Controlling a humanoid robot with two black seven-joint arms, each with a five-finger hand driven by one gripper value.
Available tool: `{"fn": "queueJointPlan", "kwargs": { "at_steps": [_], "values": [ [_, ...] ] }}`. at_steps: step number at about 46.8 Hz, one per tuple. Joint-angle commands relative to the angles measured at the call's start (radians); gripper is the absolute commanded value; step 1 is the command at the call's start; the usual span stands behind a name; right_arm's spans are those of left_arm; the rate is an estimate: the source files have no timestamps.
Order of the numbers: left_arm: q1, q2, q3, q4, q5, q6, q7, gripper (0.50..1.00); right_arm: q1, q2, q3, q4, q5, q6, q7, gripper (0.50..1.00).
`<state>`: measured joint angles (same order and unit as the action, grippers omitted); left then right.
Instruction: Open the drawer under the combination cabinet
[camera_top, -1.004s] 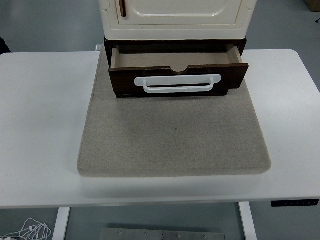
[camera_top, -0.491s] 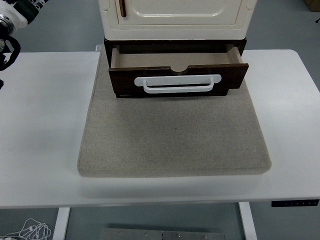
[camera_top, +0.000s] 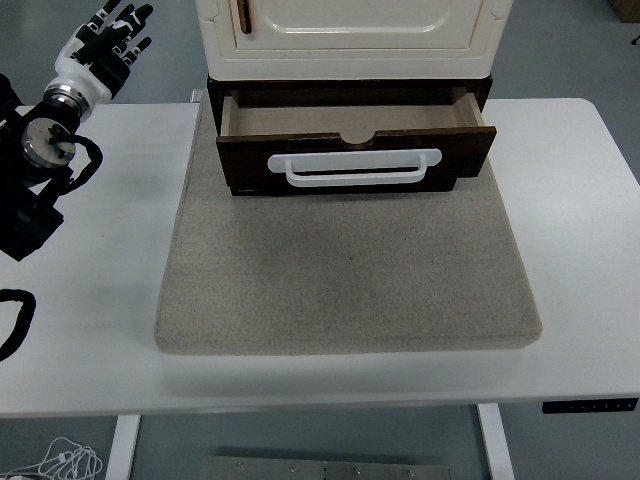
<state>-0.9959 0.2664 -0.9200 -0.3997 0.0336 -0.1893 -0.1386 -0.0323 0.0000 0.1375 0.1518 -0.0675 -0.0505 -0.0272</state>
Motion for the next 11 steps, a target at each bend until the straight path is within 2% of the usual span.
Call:
{"fn": "queueJointPlan", "kwargs": {
  "at_steps": [1, 11],
  "values": [
    [0.003, -0.016, -0.005, 0.001, -0.006, -0.002, -0.004, 1.000, 0.000, 0.000, 0.002, 0.000, 0.002, 0.000, 0.000, 0.926],
    [0.011, -0.044, -0.006, 0.015, -0.104, -0.001, -0.006, 1.000, 0.000, 0.000, 0.005, 0.000, 0.002, 0.000, 0.000, 0.926]
  ]
}}
